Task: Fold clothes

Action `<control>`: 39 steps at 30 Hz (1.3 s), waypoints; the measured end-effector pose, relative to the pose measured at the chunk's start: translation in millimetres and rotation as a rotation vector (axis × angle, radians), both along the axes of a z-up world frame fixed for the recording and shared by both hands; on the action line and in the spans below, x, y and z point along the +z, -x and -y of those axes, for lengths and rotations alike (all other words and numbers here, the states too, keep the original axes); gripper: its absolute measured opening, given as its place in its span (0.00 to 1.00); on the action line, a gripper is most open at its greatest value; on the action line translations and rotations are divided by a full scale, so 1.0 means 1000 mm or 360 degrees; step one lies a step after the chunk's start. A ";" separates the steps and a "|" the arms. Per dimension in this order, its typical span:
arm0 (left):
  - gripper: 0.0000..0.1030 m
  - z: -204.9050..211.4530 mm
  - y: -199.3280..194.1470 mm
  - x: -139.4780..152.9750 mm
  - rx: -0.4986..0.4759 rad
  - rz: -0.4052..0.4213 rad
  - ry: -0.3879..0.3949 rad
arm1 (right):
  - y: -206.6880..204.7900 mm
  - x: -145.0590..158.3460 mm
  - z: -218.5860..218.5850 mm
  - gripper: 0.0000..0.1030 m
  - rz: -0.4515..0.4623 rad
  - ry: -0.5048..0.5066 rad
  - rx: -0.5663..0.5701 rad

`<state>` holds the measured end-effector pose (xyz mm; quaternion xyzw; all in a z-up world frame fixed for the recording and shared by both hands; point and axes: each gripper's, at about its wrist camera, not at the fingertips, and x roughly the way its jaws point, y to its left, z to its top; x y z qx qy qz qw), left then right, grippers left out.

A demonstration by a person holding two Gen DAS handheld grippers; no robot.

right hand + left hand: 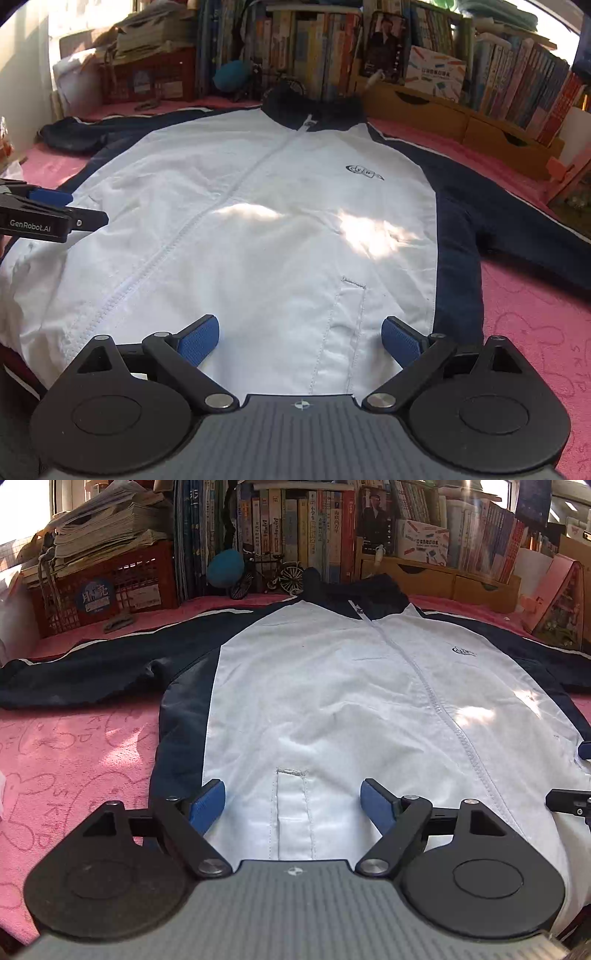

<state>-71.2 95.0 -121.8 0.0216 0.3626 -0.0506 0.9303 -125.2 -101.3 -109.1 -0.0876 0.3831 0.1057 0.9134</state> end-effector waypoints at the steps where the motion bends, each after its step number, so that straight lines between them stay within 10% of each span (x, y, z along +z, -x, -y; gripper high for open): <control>1: 0.79 0.000 0.000 0.000 0.0000 0.0001 -0.0004 | -0.003 0.000 0.001 0.93 -0.0020 -0.0002 -0.0032; 19: 0.80 0.013 0.033 0.007 0.0001 0.0076 0.0130 | 0.024 0.002 0.002 0.97 0.0006 -0.0189 0.0036; 29: 0.86 0.019 0.063 -0.010 -0.0035 0.0145 -0.0113 | 0.073 -0.011 -0.003 0.97 0.0229 -0.0077 0.0125; 39: 0.86 -0.048 0.089 -0.001 0.0394 0.0166 -0.0431 | 0.101 -0.010 0.078 0.99 0.0196 0.0095 -0.0146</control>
